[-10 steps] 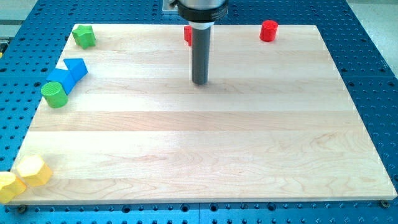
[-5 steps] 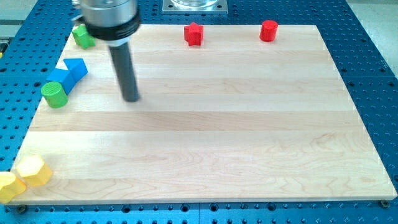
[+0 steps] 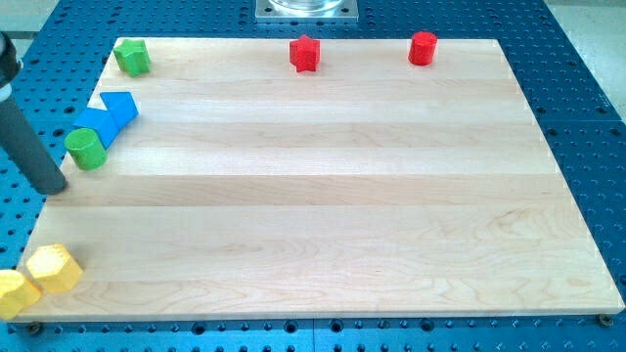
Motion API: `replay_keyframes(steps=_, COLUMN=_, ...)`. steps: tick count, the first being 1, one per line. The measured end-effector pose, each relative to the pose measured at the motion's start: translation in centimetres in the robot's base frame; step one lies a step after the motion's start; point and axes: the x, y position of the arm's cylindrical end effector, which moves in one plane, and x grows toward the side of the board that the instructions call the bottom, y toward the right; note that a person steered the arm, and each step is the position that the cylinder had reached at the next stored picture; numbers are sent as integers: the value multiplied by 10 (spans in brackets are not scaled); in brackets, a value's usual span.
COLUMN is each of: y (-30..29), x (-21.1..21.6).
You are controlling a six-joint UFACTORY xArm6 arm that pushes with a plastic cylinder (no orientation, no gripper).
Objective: Move your arm close to the yellow blocks
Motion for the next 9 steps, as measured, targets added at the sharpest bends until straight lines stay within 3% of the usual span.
replay_keyframes(steps=6, y=0, x=-25)
replay_keyframes(steps=9, y=-4, x=11)
